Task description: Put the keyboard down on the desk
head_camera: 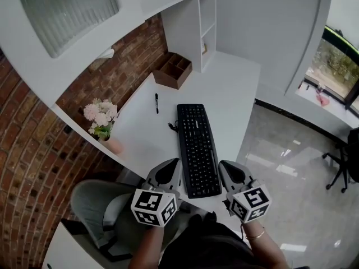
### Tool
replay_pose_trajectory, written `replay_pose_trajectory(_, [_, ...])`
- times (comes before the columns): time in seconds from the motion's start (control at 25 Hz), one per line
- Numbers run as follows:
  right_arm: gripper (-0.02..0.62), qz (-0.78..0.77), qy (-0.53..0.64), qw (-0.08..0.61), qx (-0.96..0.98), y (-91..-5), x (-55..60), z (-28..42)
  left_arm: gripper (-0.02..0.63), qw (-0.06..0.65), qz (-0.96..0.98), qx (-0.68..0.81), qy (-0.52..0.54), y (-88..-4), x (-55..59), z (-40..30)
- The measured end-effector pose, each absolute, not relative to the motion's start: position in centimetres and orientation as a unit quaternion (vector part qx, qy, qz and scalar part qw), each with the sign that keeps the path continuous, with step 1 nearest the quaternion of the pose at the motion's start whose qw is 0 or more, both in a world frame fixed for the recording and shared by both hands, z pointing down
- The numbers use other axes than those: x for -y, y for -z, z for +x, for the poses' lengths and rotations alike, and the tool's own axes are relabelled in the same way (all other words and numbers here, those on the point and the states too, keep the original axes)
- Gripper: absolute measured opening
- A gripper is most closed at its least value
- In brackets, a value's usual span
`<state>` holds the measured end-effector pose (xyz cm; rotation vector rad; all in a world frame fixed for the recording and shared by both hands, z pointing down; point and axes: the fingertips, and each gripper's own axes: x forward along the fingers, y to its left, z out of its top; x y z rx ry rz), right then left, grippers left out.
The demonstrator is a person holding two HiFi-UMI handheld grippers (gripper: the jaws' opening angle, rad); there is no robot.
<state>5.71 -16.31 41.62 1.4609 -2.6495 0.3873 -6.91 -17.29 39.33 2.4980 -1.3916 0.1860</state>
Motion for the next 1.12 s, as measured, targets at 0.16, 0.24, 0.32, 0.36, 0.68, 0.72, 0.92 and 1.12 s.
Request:
replay_pose_trajectory(0.16, [0.005, 0.481, -0.115, 0.047, 0.868, -41.4, 15.9, 5.9, 0.009, 0.142, 0.862, 0.482, -0.059, -39.6, 16.8, -7.0])
replay_pose_trajectory(0.24, [0.005, 0.481, -0.108, 0.048, 0.869, -41.2, 15.9, 5.9, 0.009, 0.141, 0.862, 0.483, -0.06, -39.7, 16.6, -7.0])
replay_pose_trajectory(0.32, [0.005, 0.481, -0.104, 0.049, 0.869, -41.0, 15.9, 5.9, 0.009, 0.14, 0.862, 0.484, -0.061, -39.7, 16.4, -7.1])
replay_pose_trajectory(0.36, [0.005, 0.481, -0.103, 0.048, 0.869, -40.8, 16.0, 5.9, 0.009, 0.141, 0.861, 0.484, -0.06, -39.7, 16.3, -7.1])
replay_pose_trajectory(0.68, [0.005, 0.489, -0.101, 0.046, 0.865, -40.7, 15.9, 6.3, 0.009, 0.142, 0.861, 0.485, -0.058, -39.6, 16.2, -7.4])
replay_pose_trajectory(0.72, [0.005, 0.49, -0.1, 0.047, 0.865, -40.7, 15.9, 6.3, 0.009, 0.143, 0.861, 0.485, -0.058, -39.6, 16.2, -7.4])
replay_pose_trajectory(0.92, [0.005, 0.49, -0.104, 0.055, 0.864, -41.2, 15.8, 5.9, 0.009, 0.147, 0.858, 0.489, -0.061, -40.1, 16.1, -8.0])
replay_pose_trajectory(1.12, [0.005, 0.49, -0.105, 0.057, 0.863, -41.5, 16.0, 6.0, 0.009, 0.149, 0.858, 0.488, -0.064, -40.3, 16.4, -7.8])
